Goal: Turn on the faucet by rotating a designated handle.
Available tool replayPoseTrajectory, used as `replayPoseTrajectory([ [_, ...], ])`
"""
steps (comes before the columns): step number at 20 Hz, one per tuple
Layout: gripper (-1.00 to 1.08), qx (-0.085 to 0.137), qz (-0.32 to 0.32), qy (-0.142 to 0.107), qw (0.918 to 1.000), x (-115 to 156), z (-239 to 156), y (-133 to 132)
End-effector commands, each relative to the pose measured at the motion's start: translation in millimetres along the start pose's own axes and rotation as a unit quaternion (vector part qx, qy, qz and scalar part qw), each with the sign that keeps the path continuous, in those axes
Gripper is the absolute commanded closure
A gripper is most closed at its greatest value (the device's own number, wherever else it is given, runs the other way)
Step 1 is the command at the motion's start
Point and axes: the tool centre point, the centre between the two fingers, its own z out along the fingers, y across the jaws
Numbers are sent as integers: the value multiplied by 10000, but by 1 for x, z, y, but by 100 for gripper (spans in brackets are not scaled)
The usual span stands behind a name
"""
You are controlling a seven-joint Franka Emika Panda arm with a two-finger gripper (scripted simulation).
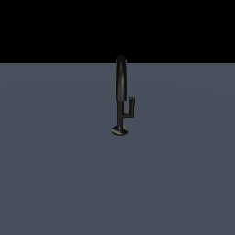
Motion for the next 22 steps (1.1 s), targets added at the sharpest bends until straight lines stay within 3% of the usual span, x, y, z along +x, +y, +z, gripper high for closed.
replayPoseTrajectory([
  [1,108,0,0,0,10000,0,0,0],
  [12,108,178,192,-189,9995,17,2,-2],
  [22,108,665,715,-702,9927,61,11,-4],
])
